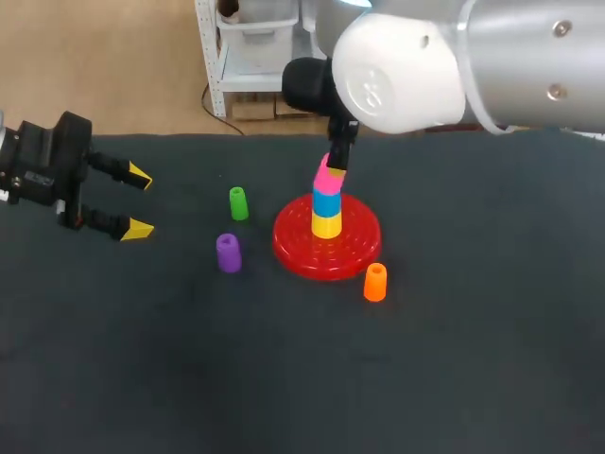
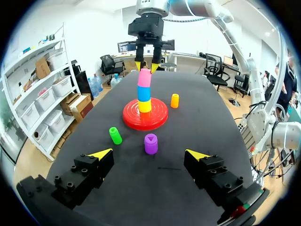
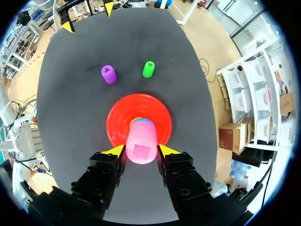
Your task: Pick up and stack the cylinders on the red base in this order: pink,purple,orange,green
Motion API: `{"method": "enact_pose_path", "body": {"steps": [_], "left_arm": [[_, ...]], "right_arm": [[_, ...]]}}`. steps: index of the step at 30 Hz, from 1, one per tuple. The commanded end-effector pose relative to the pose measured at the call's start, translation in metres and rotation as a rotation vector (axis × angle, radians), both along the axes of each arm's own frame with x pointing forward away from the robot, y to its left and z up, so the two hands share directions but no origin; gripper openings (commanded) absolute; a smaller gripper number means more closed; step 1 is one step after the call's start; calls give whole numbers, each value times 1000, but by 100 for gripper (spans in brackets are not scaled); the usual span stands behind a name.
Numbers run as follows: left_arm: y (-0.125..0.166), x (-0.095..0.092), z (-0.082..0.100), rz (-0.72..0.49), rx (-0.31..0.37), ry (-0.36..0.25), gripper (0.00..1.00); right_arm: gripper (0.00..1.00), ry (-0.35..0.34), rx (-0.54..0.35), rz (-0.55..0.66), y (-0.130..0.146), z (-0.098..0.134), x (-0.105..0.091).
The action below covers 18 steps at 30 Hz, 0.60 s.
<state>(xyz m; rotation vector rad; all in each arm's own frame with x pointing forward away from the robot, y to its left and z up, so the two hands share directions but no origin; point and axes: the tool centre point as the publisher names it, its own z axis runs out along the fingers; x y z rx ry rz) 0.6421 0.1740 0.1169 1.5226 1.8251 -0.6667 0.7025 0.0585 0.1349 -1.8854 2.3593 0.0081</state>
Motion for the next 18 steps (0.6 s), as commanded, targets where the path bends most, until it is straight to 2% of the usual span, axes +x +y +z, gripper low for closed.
{"method": "enact_pose_path", "body": {"steps": [1, 8, 14, 18], "left_arm": [[1, 1, -1, -3, -3, -1, 100], [1, 1, -1, -3, -3, -1, 100], [1, 1, -1, -3, -3, -1, 100], [1, 1, -1, -3, -3, -1, 100]], "right_arm": [[0, -16, -1, 1, 5, -7, 0], [0, -47, -31, 11, 9, -7, 15], [0, 3, -124, 55, 10, -26, 17], [0, 33, -136, 65, 11, -26, 19]]}}
